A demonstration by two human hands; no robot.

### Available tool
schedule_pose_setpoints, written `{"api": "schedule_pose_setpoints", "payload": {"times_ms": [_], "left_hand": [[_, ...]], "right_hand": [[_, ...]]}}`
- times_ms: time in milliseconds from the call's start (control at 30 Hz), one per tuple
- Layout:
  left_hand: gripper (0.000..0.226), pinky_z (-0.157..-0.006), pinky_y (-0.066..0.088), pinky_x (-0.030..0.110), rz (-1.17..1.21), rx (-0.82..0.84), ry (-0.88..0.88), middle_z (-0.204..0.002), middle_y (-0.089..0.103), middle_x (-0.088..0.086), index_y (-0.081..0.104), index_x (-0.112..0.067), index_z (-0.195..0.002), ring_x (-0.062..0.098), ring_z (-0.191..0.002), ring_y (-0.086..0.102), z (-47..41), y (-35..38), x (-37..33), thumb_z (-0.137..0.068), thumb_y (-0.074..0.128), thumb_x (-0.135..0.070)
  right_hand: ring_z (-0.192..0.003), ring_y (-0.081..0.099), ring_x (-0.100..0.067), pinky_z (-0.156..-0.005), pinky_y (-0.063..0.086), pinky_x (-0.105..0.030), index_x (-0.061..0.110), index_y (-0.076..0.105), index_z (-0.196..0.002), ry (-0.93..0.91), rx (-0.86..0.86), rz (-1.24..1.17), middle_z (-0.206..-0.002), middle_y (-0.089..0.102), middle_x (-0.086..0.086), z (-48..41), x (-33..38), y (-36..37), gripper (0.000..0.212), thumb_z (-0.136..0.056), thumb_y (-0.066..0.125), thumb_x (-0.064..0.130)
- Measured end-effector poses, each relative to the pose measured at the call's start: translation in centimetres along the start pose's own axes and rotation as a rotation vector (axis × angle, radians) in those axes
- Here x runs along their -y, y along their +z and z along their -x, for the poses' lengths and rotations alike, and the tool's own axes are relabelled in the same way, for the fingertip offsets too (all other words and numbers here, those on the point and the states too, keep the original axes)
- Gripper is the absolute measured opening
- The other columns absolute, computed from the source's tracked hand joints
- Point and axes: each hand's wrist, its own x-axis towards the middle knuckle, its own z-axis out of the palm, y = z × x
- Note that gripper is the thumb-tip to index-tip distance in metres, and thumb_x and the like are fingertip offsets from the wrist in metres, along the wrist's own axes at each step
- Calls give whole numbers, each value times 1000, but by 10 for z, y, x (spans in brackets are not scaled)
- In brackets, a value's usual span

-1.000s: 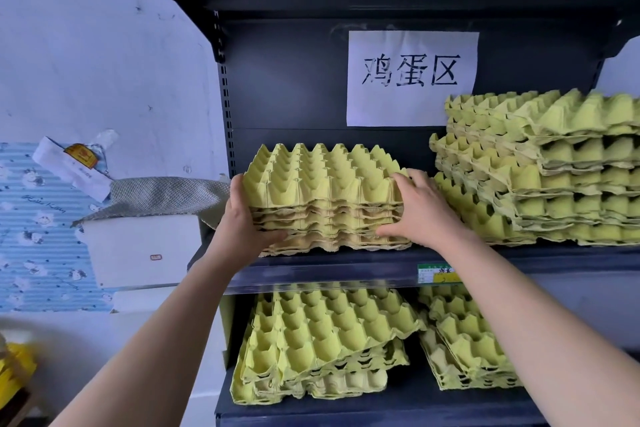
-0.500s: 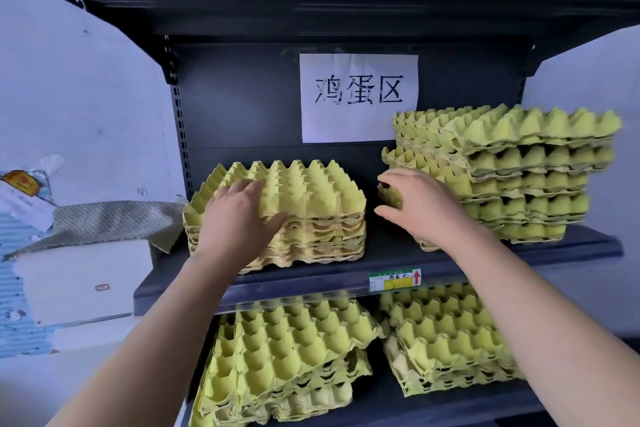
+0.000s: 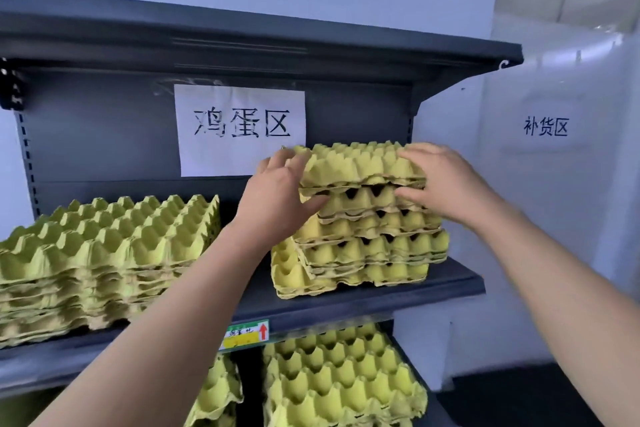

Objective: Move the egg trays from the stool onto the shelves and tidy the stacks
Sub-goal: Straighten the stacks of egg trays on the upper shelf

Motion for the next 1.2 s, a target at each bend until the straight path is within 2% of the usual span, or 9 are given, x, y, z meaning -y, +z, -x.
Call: {"api": "schedule_pose_setpoints", "payload": {"times_ms": [100, 200, 333, 467, 600, 767, 1000, 1100, 1200], "left_hand": [[78, -103, 38, 42, -24, 41, -71, -151, 31, 6, 29, -29, -149, 33, -131, 36, -18, 22, -17, -84, 65, -52], [71, -104, 34, 40, 10, 33, -136, -149, 38, 6, 34, -30, -147, 35, -131, 34, -26, 36, -22, -85, 65, -47], [62, -103, 33, 38, 61, -36, -140, -140, 50, 5, 45, -27, -141, 33, -131, 35, -33, 43, -28, -84, 68, -39], [59, -98, 36, 38, 54, -125, -95, -132, 54, 3, 49, -24, -138, 31, -127, 37, -45, 43, -37, -84, 70, -34], [63, -103, 34, 40, 8, -67, -79, -132, 53, 8, 44, -23, -141, 33, -128, 36, -37, 60, -39, -85, 69, -38], [66, -103, 34, 36, -19, -23, -61, -124, 55, 1, 40, -26, -144, 28, -124, 36, -14, 86, -32, -85, 65, -46], [83, -98, 35, 32, -60, 45, -10, -120, 54, -5, 34, -32, -144, 24, -118, 34, -17, 88, -25, -74, 75, -51], [83, -99, 35, 33, -59, 27, 5, -121, 54, -5, 35, -32, -144, 24, -118, 34, -16, 89, -25, -74, 77, -45], [81, -97, 35, 32, -28, 29, 7, -118, 55, -5, 37, -30, -144, 24, -117, 34, -18, 87, -26, -75, 78, -40]], "right_hand": [[-137, 29, -32, -113, 25, -43, 27, 40, -142, 63, 78, 6, -149, 34, -12, -13, -47, 11, 76, -77, 68, 53], [-139, 25, -31, -112, 27, -46, 33, 36, -144, 100, 120, -125, -150, 30, -15, -22, -78, 23, 81, -74, 64, 62], [-121, 45, -24, -101, 40, -39, 32, 47, -133, 88, 99, -297, -132, 48, -7, -28, -98, 31, 67, -74, 69, 55], [-117, 50, -21, -95, 43, -36, 30, 53, -126, 84, 18, -391, -126, 56, -1, -29, -111, 31, 59, -74, 74, 48], [-121, 50, -21, -99, 42, -35, 25, 53, -128, 62, 64, -385, -131, 56, -2, -23, -119, 41, 61, -74, 76, 43], [-126, 45, -21, -99, 34, -27, 24, 49, -134, 96, 179, -373, -137, 49, -7, -9, -127, 63, 65, -77, 75, 39], [-137, 32, -21, -112, 29, -35, 35, 33, -144, 146, 231, -405, -149, 32, -6, -1, -130, 70, 80, -77, 76, 36], [-140, 28, -21, -112, 28, -37, 40, 29, -144, 148, 240, -404, -151, 33, -4, 3, -130, 73, 84, -76, 78, 31], [-136, 34, -22, -108, 34, -39, 41, 37, -138, 159, 183, -429, -146, 41, -5, 3, -131, 73, 79, -73, 80, 32]]}}
